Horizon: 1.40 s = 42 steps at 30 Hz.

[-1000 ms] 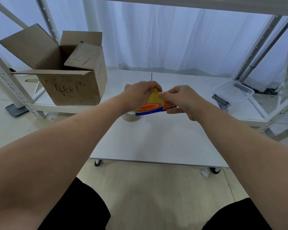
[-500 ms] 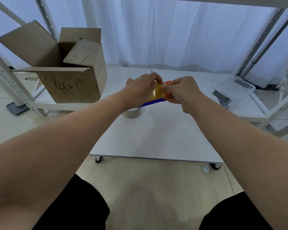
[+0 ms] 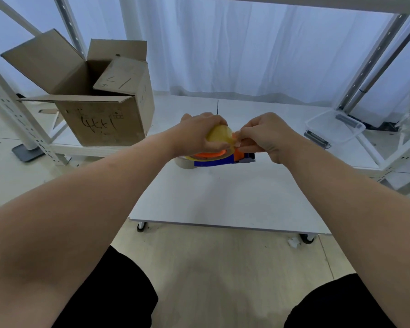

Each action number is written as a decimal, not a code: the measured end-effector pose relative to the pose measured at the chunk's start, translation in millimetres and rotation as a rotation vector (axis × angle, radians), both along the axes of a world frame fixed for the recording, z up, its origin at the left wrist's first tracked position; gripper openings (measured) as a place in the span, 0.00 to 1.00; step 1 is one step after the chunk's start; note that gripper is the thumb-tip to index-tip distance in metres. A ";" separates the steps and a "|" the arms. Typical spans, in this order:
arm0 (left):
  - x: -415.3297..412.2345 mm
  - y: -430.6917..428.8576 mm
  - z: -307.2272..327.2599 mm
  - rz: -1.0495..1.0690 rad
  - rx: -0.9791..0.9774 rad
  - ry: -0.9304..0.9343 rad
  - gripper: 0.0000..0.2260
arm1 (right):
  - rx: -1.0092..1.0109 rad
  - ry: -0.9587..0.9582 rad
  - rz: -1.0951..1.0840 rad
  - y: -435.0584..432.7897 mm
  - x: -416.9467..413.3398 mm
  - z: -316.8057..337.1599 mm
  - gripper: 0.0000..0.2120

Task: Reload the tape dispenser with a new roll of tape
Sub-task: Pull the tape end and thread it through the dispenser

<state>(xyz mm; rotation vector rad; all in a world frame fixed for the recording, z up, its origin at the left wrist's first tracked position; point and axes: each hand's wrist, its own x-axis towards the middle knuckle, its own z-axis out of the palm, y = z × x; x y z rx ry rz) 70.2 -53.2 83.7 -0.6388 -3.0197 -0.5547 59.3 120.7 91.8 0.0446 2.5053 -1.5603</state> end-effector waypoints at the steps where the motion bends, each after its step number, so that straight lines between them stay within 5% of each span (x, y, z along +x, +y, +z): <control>1: -0.1 -0.8 0.8 0.007 0.020 -0.001 0.23 | -0.023 -0.004 -0.002 0.7 -0.5 0.0 0.03; 10: -1.9 -8.5 5.7 0.041 0.066 -0.051 0.24 | -0.130 -0.038 -0.032 0.1 -2.8 -1.1 0.06; 15: -2.0 -5.9 0.6 0.067 0.108 -0.147 0.26 | 0.155 0.201 0.050 -6.3 0.9 4.6 0.03; 20: 0.4 -0.8 -2.9 0.067 0.266 -0.448 0.33 | 0.359 0.353 0.197 -7.2 4.3 9.1 0.03; 24: -1.9 -0.7 -4.8 0.088 0.304 -0.565 0.22 | 0.443 0.369 0.276 -3.1 4.5 10.6 0.05; 32: -1.2 4.3 -4.4 0.156 0.486 -0.531 0.12 | 0.056 0.153 0.139 5.5 3.8 11.8 0.07; 42: -7.6 -2.4 -1.5 0.271 0.637 -0.307 0.07 | -0.198 0.028 -0.031 13.0 -0.7 5.5 0.05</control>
